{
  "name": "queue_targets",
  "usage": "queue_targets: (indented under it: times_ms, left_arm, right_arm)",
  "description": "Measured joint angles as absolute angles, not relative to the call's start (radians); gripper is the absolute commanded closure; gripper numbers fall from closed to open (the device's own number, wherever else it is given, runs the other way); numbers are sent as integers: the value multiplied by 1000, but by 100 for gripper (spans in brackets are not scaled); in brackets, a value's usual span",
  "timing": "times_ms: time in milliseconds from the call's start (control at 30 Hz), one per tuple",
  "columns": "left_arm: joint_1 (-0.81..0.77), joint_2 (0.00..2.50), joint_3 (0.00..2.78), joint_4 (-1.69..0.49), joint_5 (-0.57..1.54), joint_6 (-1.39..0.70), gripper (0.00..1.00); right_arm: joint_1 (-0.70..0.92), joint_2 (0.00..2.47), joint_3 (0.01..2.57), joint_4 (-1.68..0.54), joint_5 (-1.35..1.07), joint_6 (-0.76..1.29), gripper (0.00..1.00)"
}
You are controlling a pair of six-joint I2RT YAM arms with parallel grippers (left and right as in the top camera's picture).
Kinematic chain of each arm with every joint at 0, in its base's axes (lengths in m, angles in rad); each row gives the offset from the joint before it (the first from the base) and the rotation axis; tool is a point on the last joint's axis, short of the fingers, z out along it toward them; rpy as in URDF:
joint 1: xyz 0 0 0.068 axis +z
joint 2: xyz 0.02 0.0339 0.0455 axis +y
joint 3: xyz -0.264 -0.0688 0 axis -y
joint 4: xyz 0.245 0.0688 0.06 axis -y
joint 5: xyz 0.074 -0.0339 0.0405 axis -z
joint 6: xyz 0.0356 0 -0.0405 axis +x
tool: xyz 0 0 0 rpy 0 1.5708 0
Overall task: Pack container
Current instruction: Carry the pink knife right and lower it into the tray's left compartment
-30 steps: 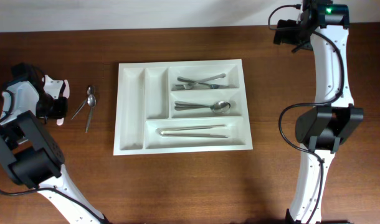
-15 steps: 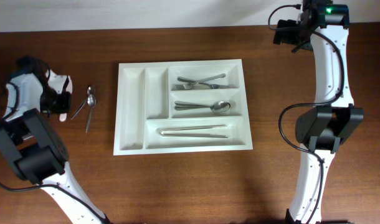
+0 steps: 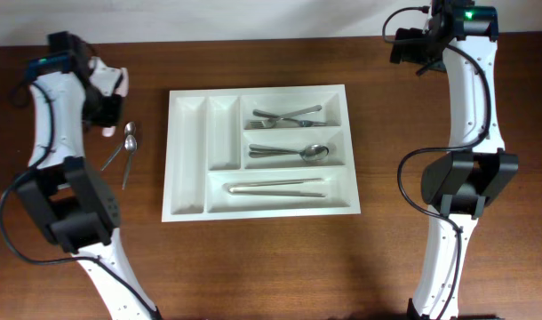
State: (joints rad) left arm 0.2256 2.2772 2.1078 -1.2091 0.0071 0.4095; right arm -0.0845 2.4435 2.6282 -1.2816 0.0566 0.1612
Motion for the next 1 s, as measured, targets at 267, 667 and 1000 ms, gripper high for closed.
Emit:
queue_targets:
  times_ms: [267, 667, 1000]
  left_arm:
    - [75, 2278, 2108, -1280, 61, 286, 98]
    - [-109, 2278, 2108, -1338, 79, 150, 98]
    - [-188, 2278, 2108, -1414, 79, -37, 98]
  right_arm:
    - [-84, 2444, 2628, -1282, 57, 162, 1]
    - [-84, 2444, 2628, -1282, 57, 161, 1]
    - [-84, 2444, 2628, -1282, 57, 162, 1]
